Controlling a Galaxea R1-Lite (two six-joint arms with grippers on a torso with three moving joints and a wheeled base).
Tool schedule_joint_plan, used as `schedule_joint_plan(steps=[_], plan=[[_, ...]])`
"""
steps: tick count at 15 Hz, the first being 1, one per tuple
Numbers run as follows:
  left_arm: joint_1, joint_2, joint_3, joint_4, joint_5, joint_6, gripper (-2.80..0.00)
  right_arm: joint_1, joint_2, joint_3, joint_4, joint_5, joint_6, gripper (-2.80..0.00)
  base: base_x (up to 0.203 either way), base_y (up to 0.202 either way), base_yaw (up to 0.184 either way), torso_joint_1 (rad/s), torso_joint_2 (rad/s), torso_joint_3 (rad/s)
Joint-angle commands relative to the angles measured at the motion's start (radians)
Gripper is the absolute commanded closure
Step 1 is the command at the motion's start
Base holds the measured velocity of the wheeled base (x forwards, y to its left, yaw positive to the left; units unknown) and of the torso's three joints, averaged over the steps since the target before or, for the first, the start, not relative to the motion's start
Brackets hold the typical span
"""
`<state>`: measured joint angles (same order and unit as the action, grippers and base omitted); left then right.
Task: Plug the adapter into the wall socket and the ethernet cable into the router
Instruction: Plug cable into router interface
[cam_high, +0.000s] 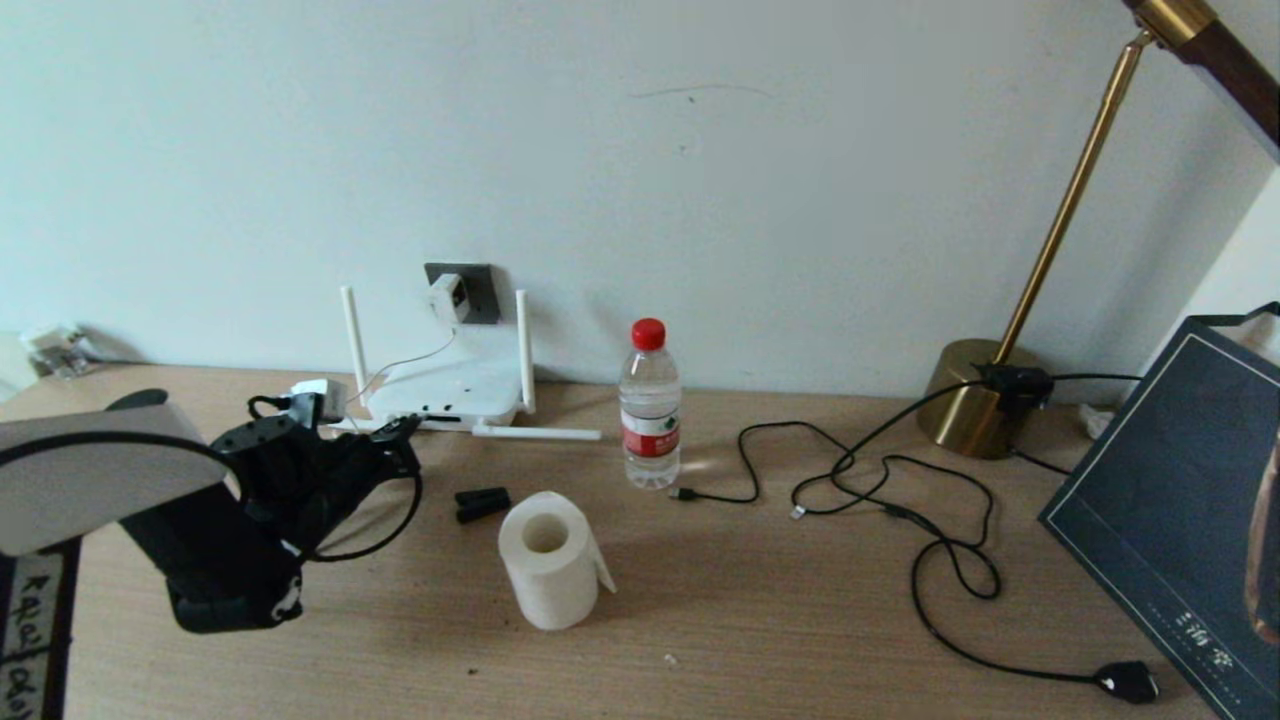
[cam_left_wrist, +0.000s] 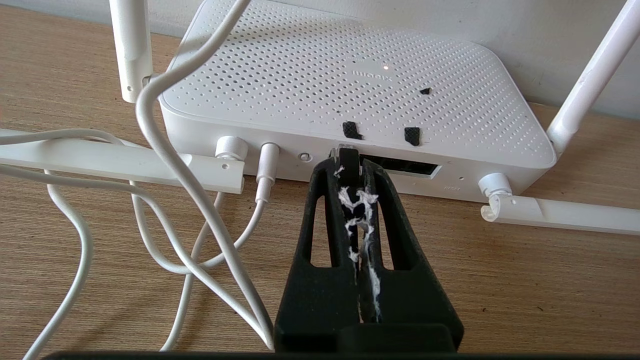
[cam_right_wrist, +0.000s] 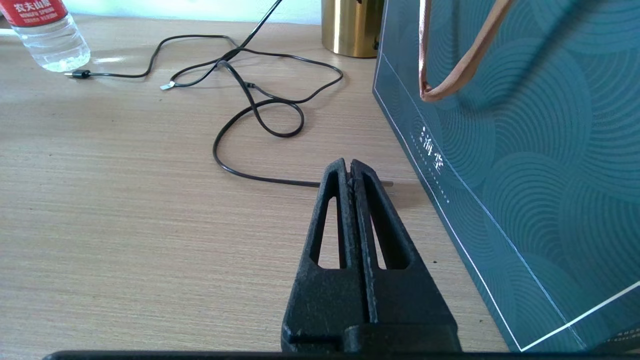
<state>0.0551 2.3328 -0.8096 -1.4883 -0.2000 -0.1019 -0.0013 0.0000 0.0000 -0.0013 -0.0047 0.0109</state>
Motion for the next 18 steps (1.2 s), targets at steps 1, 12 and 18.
schedule_joint_plan(steps=[1, 12, 18], plan=[[0.000, 0.002, 0.000, -0.009, -0.001, -0.001, 0.00, 0.000, 0.002, 0.000, 0.000, 0.000, 0.000, 0.00, 0.000, 0.000, 0.000, 0.000, 0.00, 0.000], [0.000, 0.025, -0.016, -0.006, -0.001, -0.001, 0.00, 0.000, 0.002, 0.000, 0.000, 0.000, 0.000, 0.00, 0.000, 0.000, 0.000, 0.000, 0.00, 0.000], [0.000, 0.039, -0.028, -0.006, -0.001, -0.001, 0.00, 0.000, 0.002, 0.000, 0.000, 0.000, 0.000, 0.00, 0.000, 0.000, 0.000, 0.000, 0.00, 0.000]])
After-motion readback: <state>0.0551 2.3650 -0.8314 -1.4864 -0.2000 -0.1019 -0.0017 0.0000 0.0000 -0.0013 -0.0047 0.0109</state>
